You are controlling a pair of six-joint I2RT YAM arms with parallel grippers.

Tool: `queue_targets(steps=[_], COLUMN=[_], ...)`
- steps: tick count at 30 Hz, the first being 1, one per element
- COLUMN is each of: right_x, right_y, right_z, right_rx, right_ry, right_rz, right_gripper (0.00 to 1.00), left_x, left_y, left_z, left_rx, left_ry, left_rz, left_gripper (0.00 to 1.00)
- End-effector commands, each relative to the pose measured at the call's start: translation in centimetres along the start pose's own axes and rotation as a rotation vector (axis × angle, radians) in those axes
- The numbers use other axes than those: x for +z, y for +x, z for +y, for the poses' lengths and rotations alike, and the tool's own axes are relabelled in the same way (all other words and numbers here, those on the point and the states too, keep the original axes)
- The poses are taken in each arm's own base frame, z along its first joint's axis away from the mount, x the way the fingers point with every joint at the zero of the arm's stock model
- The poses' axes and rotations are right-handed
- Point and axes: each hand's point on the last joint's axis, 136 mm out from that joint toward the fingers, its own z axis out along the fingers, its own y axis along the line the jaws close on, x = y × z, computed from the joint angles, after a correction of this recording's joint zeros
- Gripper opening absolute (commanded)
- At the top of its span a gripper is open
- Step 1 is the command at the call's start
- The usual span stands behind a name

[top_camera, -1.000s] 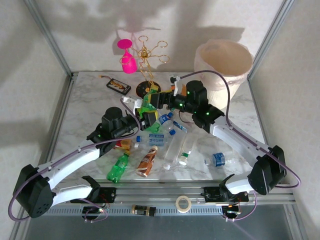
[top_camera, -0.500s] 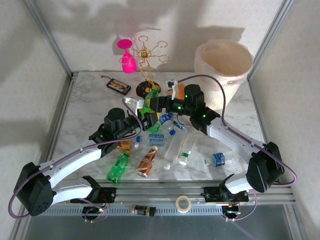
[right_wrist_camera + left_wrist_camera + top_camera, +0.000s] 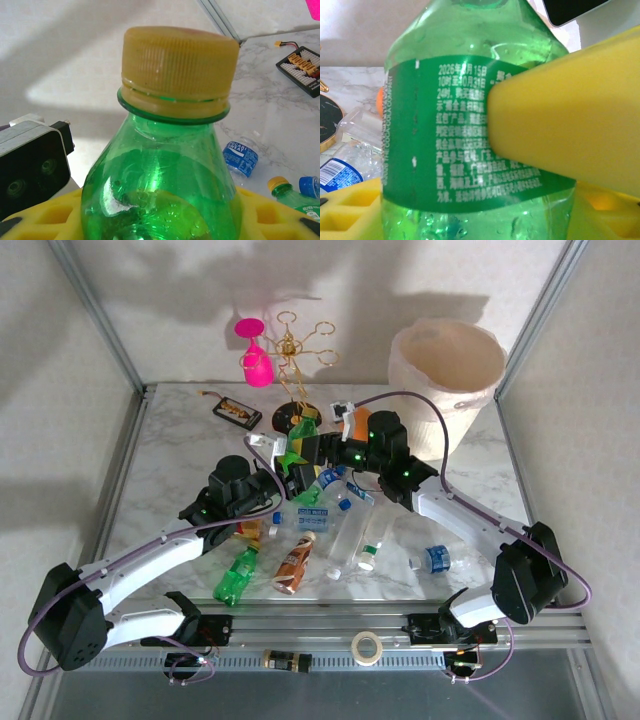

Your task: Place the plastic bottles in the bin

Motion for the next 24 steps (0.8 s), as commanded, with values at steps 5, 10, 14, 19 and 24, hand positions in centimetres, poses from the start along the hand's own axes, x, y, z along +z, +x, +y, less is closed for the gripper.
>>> queue_targets(steps=[5,10,14,19,24], right_x=[0.5,-0.3,-1.4,-3.7,-7.3], right_y=[-1.8,-3.9,-6.1,-9.0,-13.6], right_z=[-1.0,-2.5,-3.7,-4.7,-4.3], right_rx=[-0.029,-0.033,-0.045,-0.071,-0.16], right_ry=[0.037,0.096,0.136,0.205,0.315], right_rz=[-0.055,-0.106,-0.152,-0.216,-0.31], right_gripper=[0.44,0.43,0.42,0.42,0.41], left_x=[-0.4,-1.5,-2.5,-3.8,-5.7], left_y=[-1.7,-1.6,-1.5,-1.8,-2.0], left_z=[-1.0,0.1,1.6,4.5,8.7], left_rx=[0.0,0.003,-0.023,-0.091,-0.168], left_ry=[0.022,-0.027,-0.065,-0.143,-0.28], left_rz=[-0.074,-0.107,-0.135,-0.192,-0.259], left_gripper=[0.85,0.95,0.99,1.0,1.0])
